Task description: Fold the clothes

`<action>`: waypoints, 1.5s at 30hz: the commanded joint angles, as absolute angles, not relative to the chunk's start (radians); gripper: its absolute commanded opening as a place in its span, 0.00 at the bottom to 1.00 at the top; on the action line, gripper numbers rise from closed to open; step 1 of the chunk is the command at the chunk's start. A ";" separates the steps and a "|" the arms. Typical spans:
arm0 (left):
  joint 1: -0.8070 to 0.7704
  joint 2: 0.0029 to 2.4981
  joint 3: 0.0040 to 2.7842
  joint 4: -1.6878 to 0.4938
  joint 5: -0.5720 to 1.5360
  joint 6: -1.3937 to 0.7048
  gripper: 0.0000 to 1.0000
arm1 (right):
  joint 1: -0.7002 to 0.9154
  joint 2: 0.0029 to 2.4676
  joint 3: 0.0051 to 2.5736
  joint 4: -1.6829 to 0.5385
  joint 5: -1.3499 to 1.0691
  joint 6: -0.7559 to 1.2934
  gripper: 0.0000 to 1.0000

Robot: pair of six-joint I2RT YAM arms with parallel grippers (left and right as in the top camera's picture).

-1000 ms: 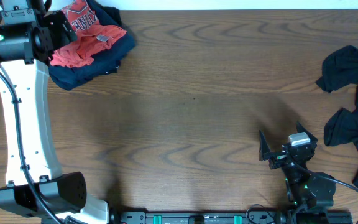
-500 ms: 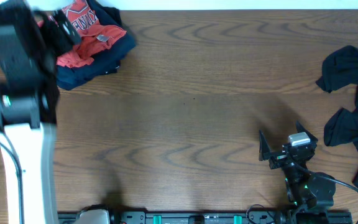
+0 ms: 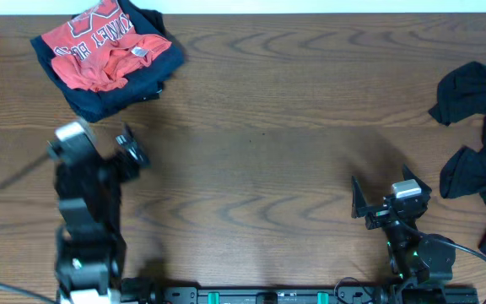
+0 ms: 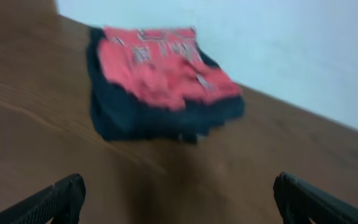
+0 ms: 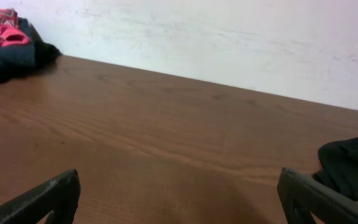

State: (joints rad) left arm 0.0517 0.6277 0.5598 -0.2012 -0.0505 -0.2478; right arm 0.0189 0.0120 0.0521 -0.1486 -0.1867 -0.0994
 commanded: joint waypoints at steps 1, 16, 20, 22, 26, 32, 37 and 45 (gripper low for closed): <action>0.009 0.506 0.428 -0.145 -0.030 -0.204 0.98 | 0.025 0.006 0.044 -0.146 -0.184 -0.113 0.99; 0.004 0.120 0.065 -0.029 -0.045 -0.127 0.98 | 0.025 0.007 0.044 -0.147 -0.184 -0.113 0.99; 0.021 0.064 0.025 -0.028 -0.046 -0.126 0.98 | 0.025 0.007 0.044 -0.147 -0.184 -0.113 0.99; 0.023 0.028 0.002 -0.034 -0.045 -0.127 0.98 | 0.025 0.007 0.044 -0.147 -0.184 -0.113 0.99; 0.023 0.001 0.004 -0.067 -0.044 -0.128 0.98 | 0.025 0.007 0.044 -0.147 -0.184 -0.113 0.99; 0.023 0.001 0.004 -0.070 -0.044 -0.128 0.98 | 0.025 0.007 0.044 -0.147 -0.184 -0.113 0.99; 0.023 0.002 0.004 -0.069 -0.044 -0.128 0.98 | 0.025 0.007 0.044 -0.147 -0.184 -0.113 0.99; 0.023 0.022 0.004 -0.069 -0.044 -0.128 0.98 | 0.025 0.007 0.044 -0.147 -0.184 -0.113 0.99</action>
